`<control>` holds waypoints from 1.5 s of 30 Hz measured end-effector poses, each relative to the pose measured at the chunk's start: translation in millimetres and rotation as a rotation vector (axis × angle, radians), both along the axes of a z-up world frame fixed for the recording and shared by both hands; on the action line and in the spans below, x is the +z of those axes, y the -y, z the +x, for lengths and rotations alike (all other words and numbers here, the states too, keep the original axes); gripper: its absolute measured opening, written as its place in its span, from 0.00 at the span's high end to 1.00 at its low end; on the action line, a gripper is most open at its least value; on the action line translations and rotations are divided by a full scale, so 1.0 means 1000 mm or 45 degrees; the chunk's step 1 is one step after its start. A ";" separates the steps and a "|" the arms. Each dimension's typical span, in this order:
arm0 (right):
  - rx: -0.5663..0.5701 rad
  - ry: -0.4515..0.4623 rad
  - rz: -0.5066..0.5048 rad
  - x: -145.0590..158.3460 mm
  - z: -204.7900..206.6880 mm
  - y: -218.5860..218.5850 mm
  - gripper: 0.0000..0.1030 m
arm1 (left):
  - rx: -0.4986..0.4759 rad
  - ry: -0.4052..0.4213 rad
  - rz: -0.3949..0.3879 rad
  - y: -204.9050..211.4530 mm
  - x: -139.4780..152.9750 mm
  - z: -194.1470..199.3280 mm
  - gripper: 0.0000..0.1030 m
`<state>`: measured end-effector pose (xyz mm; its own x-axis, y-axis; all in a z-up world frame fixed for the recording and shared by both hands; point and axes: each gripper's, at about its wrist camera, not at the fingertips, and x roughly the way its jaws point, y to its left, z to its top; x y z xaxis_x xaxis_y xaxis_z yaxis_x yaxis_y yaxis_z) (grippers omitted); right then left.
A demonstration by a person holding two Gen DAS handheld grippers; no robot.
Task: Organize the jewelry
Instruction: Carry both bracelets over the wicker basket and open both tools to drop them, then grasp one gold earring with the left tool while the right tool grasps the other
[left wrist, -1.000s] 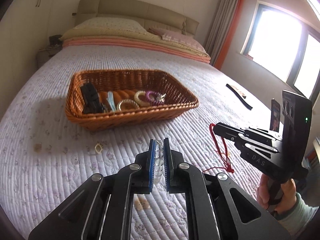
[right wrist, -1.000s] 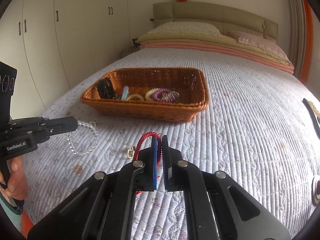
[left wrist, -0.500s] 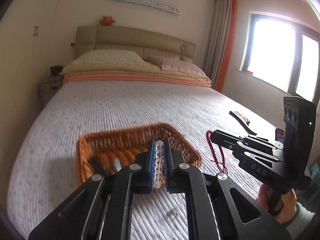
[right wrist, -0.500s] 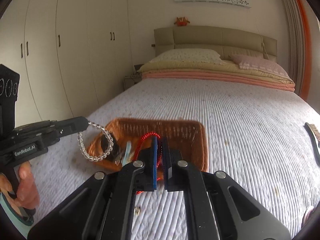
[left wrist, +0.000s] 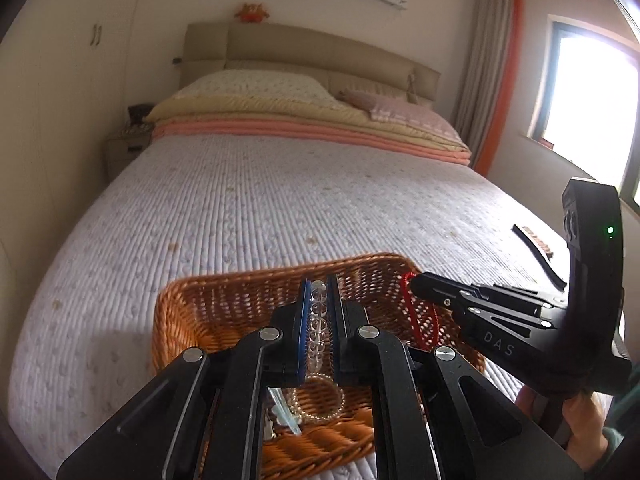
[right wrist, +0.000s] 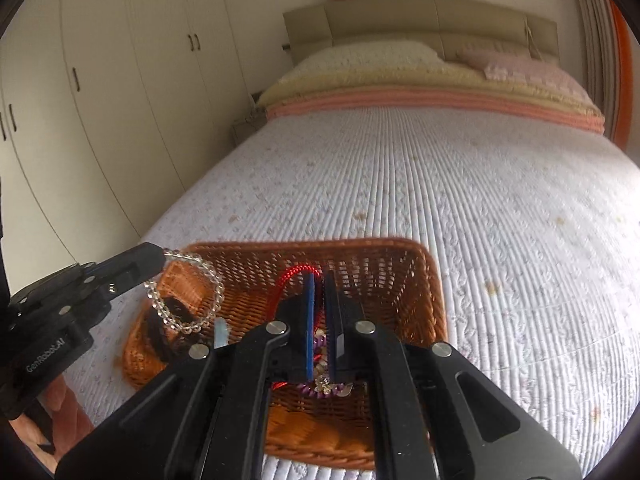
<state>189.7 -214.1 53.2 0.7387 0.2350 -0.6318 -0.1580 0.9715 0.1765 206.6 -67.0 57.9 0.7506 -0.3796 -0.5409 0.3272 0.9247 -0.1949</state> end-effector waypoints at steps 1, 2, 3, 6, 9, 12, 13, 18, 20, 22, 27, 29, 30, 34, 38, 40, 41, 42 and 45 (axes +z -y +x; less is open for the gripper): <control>-0.005 -0.045 0.015 -0.008 0.009 0.001 0.97 | 0.010 -0.019 -0.005 -0.001 -0.005 0.003 0.94; -0.011 -0.076 0.026 -0.016 0.012 0.000 0.97 | 0.023 -0.046 -0.001 -0.002 -0.013 0.008 0.94; -0.020 -0.104 0.028 -0.022 0.017 0.001 0.97 | 0.027 -0.058 0.005 -0.002 -0.017 0.010 0.94; -0.028 -0.158 -0.009 -0.034 0.025 -0.003 0.97 | 0.032 -0.104 0.037 0.001 -0.031 0.015 0.94; -0.007 -0.209 -0.046 -0.046 0.032 -0.006 0.97 | 0.030 -0.143 0.057 0.004 -0.042 0.018 0.94; 0.015 -0.242 -0.050 -0.053 0.031 -0.009 0.96 | 0.034 -0.155 0.078 0.007 -0.046 0.016 0.94; 0.015 -0.245 -0.041 -0.053 0.030 -0.008 0.96 | 0.034 -0.160 0.081 0.006 -0.047 0.016 0.94; 0.018 -0.252 -0.022 -0.053 0.026 -0.006 0.95 | 0.016 -0.182 0.086 0.004 -0.050 0.013 0.85; 0.020 -0.252 -0.001 -0.052 0.022 -0.002 0.90 | 0.016 -0.180 0.068 0.001 -0.048 0.007 0.66; 0.023 -0.242 0.008 -0.050 0.016 0.003 0.81 | 0.010 -0.158 0.060 -0.003 -0.043 -0.001 0.64; 0.027 -0.190 0.030 -0.036 -0.002 0.005 0.55 | -0.016 -0.077 0.021 -0.015 -0.018 -0.034 0.59; 0.043 -0.167 0.051 -0.026 -0.015 0.006 0.55 | -0.030 -0.009 -0.004 -0.025 -0.003 -0.056 0.58; 0.053 -0.146 0.055 -0.020 -0.024 0.005 0.55 | -0.025 0.017 -0.018 -0.032 0.004 -0.066 0.57; 0.081 -0.060 0.057 0.002 -0.067 0.002 0.55 | -0.001 0.113 -0.063 -0.057 0.029 -0.109 0.57; 0.119 -0.001 0.089 0.018 -0.105 -0.002 0.55 | 0.024 0.164 -0.057 -0.074 0.040 -0.142 0.57; 0.136 0.024 0.080 0.020 -0.124 -0.004 0.55 | 0.043 0.179 -0.027 -0.078 0.038 -0.156 0.57; 0.144 0.033 0.078 0.020 -0.130 -0.006 0.55 | 0.049 0.179 -0.020 -0.080 0.037 -0.160 0.57; 0.148 0.042 0.072 0.019 -0.138 -0.008 0.55 | 0.048 0.174 -0.016 -0.083 0.034 -0.165 0.57; 0.157 0.050 0.027 0.010 -0.157 -0.014 0.55 | 0.058 0.136 0.020 -0.085 0.017 -0.171 0.57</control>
